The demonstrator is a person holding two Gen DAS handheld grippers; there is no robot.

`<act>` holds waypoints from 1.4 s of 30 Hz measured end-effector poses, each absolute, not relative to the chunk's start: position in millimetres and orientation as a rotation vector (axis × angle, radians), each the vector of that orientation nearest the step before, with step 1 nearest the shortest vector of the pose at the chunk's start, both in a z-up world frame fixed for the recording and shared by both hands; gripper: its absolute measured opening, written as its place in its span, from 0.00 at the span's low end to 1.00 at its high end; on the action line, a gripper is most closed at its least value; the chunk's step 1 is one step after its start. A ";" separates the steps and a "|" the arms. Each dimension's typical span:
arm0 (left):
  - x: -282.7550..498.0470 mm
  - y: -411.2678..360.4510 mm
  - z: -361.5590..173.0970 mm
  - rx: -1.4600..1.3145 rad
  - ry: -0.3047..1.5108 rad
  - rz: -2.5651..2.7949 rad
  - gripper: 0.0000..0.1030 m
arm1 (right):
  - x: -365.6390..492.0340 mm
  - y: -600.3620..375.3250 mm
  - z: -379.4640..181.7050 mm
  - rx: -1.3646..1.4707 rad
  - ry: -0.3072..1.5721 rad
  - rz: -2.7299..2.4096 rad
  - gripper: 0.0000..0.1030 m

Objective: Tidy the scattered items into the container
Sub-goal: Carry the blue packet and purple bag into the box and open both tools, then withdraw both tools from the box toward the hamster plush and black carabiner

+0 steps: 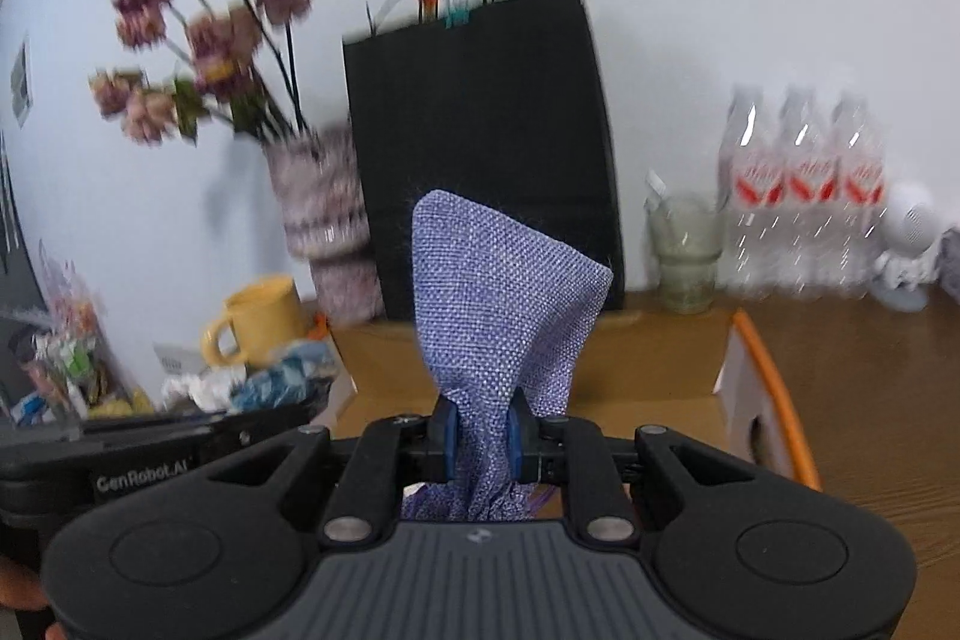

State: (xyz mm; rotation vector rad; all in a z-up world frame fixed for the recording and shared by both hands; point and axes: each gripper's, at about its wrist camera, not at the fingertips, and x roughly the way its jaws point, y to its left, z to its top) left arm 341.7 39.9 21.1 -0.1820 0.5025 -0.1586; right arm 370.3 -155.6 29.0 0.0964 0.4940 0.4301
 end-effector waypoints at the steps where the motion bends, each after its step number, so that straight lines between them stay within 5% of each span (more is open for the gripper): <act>1: 346.6 41.6 18.0 -0.183 0.516 -0.156 0.20 | 376.8 -154.0 24.2 0.092 0.518 0.432 0.14; 7: 354.7 44.5 8.5 -0.174 0.551 -0.134 0.28 | 390.0 -149.8 11.6 0.071 0.580 0.413 0.23; 8: 353.8 44.1 8.2 -0.174 0.556 -0.132 0.39 | 389.4 -149.8 11.4 0.067 0.587 0.405 0.28; 9: 353.3 43.0 8.9 -0.174 0.560 -0.132 0.64 | 388.9 -149.7 11.7 0.062 0.594 0.398 0.45; 10: 352.3 41.9 10.2 -0.171 0.560 -0.127 0.79 | 388.2 -149.5 13.0 0.057 0.602 0.395 0.59; 12: 348.0 40.5 15.3 -0.143 0.537 -0.069 1.00 | 384.5 -151.1 17.4 0.033 0.603 0.349 0.89; 15: 343.0 41.5 21.5 -0.130 0.509 -0.032 1.00 | 379.1 -159.2 24.8 0.027 0.588 0.338 1.00; 42: 337.2 34.6 23.4 -0.120 0.521 -0.048 1.00 | 366.4 -158.9 34.8 -0.015 0.559 0.342 1.00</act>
